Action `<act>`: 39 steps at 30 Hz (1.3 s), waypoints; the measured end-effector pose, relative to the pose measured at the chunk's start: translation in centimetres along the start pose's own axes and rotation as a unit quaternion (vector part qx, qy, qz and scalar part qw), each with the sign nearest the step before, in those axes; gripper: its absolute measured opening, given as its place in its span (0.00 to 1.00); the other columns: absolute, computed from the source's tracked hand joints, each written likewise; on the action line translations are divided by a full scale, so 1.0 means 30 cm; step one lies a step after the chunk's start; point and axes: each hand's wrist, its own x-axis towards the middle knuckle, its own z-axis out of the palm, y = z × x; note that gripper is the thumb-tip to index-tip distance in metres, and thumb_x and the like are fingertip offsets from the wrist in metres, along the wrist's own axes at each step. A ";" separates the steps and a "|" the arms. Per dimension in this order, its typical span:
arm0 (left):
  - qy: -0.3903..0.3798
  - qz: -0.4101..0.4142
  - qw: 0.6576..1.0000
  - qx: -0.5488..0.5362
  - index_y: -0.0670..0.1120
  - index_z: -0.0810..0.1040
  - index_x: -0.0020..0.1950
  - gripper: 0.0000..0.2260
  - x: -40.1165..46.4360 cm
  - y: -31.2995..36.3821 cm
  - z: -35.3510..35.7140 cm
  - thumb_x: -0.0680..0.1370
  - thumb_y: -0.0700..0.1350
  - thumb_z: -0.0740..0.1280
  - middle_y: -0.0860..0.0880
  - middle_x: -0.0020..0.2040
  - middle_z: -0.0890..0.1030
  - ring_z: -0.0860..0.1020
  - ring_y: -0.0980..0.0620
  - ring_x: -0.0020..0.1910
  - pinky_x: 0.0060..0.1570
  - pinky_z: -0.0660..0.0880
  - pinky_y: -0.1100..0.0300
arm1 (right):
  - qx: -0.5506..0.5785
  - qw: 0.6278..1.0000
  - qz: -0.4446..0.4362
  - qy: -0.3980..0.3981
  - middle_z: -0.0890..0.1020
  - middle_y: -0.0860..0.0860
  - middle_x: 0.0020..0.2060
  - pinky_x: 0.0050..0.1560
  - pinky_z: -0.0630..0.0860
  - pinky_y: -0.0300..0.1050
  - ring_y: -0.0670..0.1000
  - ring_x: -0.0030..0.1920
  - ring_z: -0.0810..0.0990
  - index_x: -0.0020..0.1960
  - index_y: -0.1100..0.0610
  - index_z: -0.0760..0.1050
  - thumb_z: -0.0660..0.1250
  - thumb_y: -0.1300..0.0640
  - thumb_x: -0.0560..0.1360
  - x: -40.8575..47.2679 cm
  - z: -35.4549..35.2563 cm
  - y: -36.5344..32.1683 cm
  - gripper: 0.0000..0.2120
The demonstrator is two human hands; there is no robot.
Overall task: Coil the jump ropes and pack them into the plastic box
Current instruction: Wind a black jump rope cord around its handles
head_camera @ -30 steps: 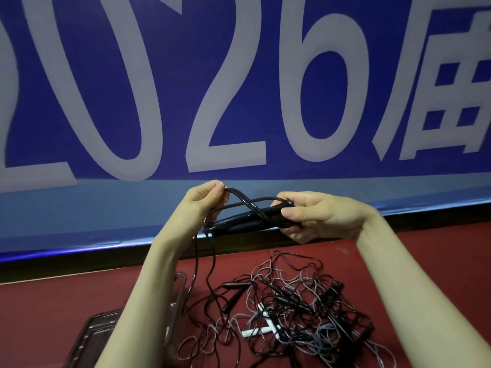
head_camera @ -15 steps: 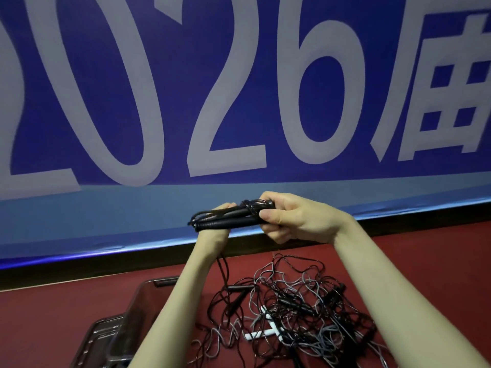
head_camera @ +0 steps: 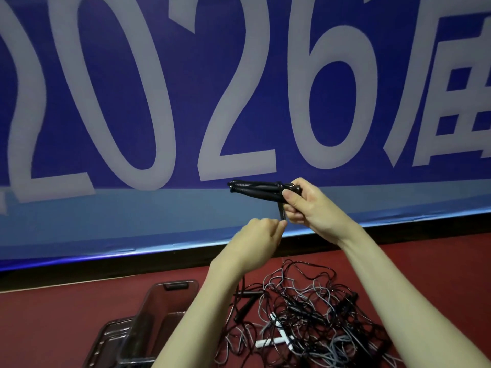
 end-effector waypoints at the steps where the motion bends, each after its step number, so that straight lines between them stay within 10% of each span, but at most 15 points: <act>1: 0.001 -0.001 1.000 0.011 0.48 0.64 0.33 0.20 -0.006 0.014 -0.015 0.83 0.54 0.52 0.48 0.32 0.69 0.67 0.43 0.33 0.36 0.66 0.53 | -0.014 1.000 -0.008 0.008 0.67 0.48 0.31 0.32 0.64 0.38 0.46 0.29 0.63 0.47 0.57 0.64 0.58 0.58 0.83 -0.003 -0.003 -0.009 0.07; 15: 0.183 0.129 0.964 0.146 0.51 0.78 0.49 0.08 -0.049 0.058 -0.123 0.78 0.55 0.64 0.54 0.44 0.79 0.75 0.50 0.42 0.36 0.70 0.54 | -0.302 0.952 -0.059 0.012 0.81 0.48 0.39 0.45 0.75 0.47 0.48 0.39 0.78 0.48 0.52 0.78 0.72 0.56 0.74 -0.052 -0.048 -0.105 0.04; 20: 0.258 0.147 0.953 0.065 0.51 0.74 0.41 0.10 -0.044 0.028 -0.138 0.73 0.56 0.67 0.56 0.38 0.77 0.75 0.52 0.37 0.33 0.73 0.51 | -0.260 0.962 -0.041 -0.067 0.78 0.49 0.32 0.33 0.68 0.42 0.49 0.30 0.69 0.50 0.53 0.79 0.69 0.60 0.76 -0.074 -0.041 -0.155 0.04; 39: 0.225 0.074 0.965 -0.113 0.47 0.81 0.37 0.08 -0.040 -0.006 -0.139 0.70 0.50 0.75 0.52 0.32 0.79 0.75 0.53 0.32 0.34 0.71 0.57 | -0.197 0.977 -0.030 -0.077 0.79 0.55 0.35 0.37 0.69 0.49 0.51 0.30 0.69 0.48 0.59 0.77 0.69 0.66 0.75 -0.091 -0.054 -0.177 0.05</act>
